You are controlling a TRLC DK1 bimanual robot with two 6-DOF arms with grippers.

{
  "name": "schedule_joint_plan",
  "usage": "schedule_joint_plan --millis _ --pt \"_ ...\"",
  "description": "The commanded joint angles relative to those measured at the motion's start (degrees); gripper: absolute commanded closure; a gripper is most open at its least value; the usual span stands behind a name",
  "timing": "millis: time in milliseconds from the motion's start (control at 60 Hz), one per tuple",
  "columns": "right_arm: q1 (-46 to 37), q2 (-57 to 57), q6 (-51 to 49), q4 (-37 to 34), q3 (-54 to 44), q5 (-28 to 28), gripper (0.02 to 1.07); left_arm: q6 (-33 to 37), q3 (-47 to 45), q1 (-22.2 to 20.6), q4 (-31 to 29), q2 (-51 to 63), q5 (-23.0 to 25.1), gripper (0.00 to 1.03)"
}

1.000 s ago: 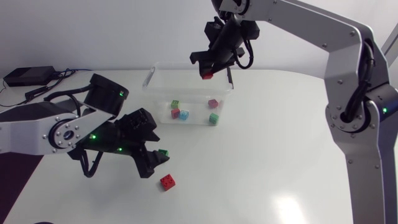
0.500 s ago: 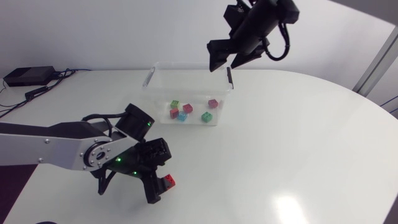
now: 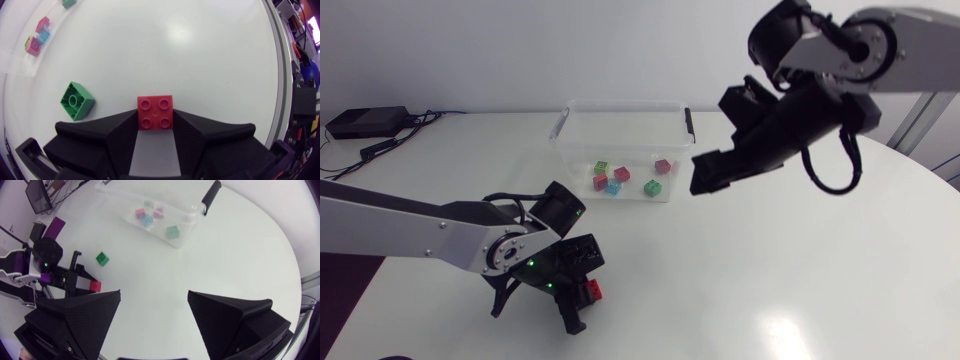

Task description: Place the duplo bricks in the container

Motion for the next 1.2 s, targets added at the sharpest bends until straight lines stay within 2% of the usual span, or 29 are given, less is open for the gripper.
schedule_joint_plan --millis 0,167,317,517,700,867,1067,1100,1133,1183 --pt "-0.5 -2.6 -2.0 2.9 -8.9 -0.4 0.10 -0.9 1.5 -0.7 -1.6 -1.5 -0.3 0.83" --pt "1.2 -4.5 -3.8 9.7 -23.4 -0.4 0.10 -1.6 6.0 0.3 -5.9 -8.3 -0.3 0.83" --pt "2.9 -4.6 -5.1 11.7 -28.1 -0.3 0.10 -1.8 13.1 3.3 -8.8 -10.8 0.7 0.83" --pt "4.9 -3.1 -5.7 15.0 -32.8 -0.2 0.10 -3.9 24.9 8.4 -8.6 -8.3 1.9 0.83" --pt "5.9 -1.8 -6.0 16.9 -34.4 -0.2 0.10 -8.3 31.9 10.7 -1.3 -2.4 1.9 0.83" --pt "7.1 -1.3 -5.9 17.3 -34.5 -0.3 0.10 -9.8 40.9 12.8 1.0 7.2 1.4 0.83" --pt "7.8 -1.0 -6.0 17.3 -34.7 -0.2 0.10 -11.0 48.6 16.0 5.6 14.9 -1.7 0.81" --pt "7.8 -1.0 -6.0 17.3 -34.6 -0.2 0.10 -11.3 49.6 16.3 5.5 15.7 -2.1 0.77" --pt "7.8 -1.1 -5.9 17.1 -34.6 -0.1 0.10 -11.5 50.0 16.4 5.2 15.9 -2.2 0.68" --pt "7.8 -1.3 -5.9 16.9 -34.6 -0.1 0.10 -11.8 49.2 16.5 5.2 15.1 -2.4 0.45"
